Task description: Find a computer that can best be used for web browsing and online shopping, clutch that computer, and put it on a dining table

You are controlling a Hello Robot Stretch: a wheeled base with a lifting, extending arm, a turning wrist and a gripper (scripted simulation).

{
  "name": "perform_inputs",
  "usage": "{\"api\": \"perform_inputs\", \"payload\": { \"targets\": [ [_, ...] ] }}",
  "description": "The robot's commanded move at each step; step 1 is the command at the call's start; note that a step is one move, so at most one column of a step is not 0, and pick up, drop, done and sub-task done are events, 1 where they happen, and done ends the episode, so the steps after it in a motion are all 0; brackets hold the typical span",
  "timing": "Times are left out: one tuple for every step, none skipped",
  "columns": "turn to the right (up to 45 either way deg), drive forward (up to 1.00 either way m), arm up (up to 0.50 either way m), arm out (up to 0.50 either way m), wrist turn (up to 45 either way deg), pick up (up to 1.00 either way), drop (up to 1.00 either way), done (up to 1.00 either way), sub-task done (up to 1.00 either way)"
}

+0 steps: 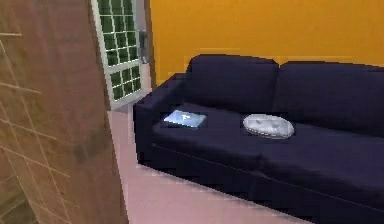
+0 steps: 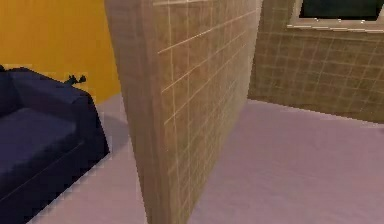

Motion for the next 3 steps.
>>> {"api": "perform_inputs", "payload": {
  "targets": [
    [0.0, 0.2, 0.0, 0.0, 0.0, 0.0, 0.0, 0.0, 0.0],
    [24.0, 0.0, 0.0, 0.0, 0.0, 0.0, 0.0, 0.0, 0.0],
    [0.0, 0.75, 0.0, 0.0, 0.0, 0.0, 0.0, 0.0, 0.0]
  ]
}}
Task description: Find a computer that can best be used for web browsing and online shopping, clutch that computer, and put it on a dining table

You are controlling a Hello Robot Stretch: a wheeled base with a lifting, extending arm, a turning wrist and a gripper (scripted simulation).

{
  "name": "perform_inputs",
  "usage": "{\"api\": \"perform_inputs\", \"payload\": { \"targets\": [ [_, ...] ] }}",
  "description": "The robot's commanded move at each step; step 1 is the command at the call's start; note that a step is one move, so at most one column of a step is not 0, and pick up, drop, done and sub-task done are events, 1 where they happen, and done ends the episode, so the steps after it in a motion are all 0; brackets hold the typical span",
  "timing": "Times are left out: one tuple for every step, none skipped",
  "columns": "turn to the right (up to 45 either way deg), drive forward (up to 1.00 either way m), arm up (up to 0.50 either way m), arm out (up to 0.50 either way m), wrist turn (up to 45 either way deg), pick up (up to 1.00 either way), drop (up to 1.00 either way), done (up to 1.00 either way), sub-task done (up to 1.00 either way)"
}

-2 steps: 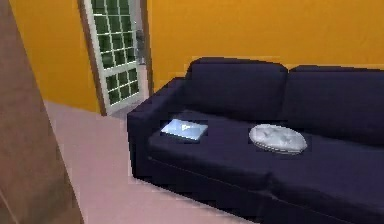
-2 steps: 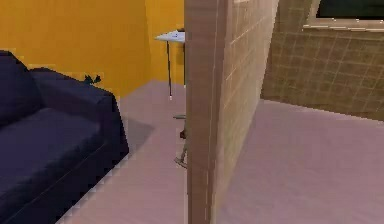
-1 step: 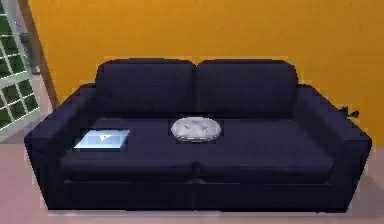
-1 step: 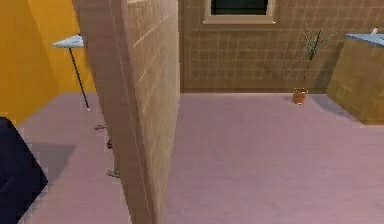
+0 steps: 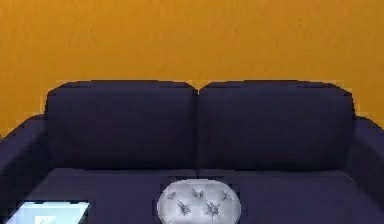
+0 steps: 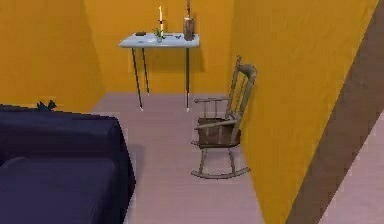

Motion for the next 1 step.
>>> {"api": "perform_inputs", "payload": {
  "targets": [
    [-45.0, 0.0, 0.0, 0.0, 0.0, 0.0, 0.0, 0.0, 0.0]
  ]
}}
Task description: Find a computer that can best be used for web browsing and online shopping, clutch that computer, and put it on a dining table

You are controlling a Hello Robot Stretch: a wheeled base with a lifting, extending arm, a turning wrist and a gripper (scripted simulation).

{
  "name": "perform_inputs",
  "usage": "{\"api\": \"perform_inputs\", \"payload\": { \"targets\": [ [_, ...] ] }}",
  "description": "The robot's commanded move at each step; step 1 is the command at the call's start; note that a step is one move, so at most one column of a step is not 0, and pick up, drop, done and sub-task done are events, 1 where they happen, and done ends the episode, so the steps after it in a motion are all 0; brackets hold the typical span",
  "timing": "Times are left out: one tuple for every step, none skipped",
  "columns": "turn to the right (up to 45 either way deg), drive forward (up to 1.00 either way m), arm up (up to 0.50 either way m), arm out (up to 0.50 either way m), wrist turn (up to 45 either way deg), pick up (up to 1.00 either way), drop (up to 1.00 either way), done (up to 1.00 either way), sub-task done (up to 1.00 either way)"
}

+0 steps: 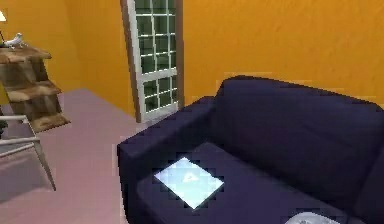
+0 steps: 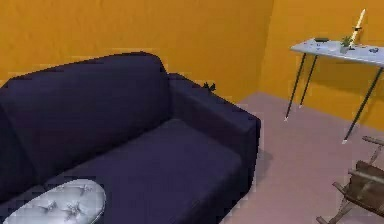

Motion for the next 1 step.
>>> {"api": "perform_inputs", "payload": {
  "targets": [
    [-45.0, 0.0, 0.0, 0.0, 0.0, 0.0, 0.0, 0.0, 0.0]
  ]
}}
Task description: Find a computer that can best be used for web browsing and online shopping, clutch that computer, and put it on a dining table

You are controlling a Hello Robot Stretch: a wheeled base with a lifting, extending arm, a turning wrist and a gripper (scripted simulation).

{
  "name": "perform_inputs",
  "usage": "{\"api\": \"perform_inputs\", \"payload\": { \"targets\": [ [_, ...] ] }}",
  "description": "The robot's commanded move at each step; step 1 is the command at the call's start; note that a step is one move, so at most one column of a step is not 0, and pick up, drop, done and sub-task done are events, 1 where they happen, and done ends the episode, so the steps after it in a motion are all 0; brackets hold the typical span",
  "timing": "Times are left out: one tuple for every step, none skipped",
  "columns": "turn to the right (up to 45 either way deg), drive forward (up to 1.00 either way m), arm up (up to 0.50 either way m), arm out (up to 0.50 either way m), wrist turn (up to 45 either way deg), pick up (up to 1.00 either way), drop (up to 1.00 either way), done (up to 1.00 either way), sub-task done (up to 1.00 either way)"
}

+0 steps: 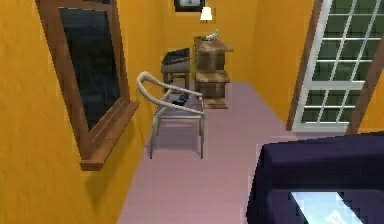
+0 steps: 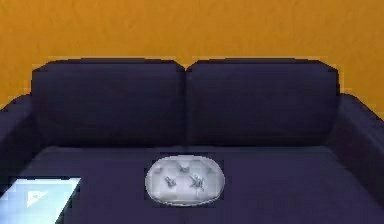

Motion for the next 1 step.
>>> {"api": "perform_inputs", "payload": {
  "targets": [
    [-42.0, 0.0, 0.0, 0.0, 0.0, 0.0, 0.0, 0.0, 0.0]
  ]
}}
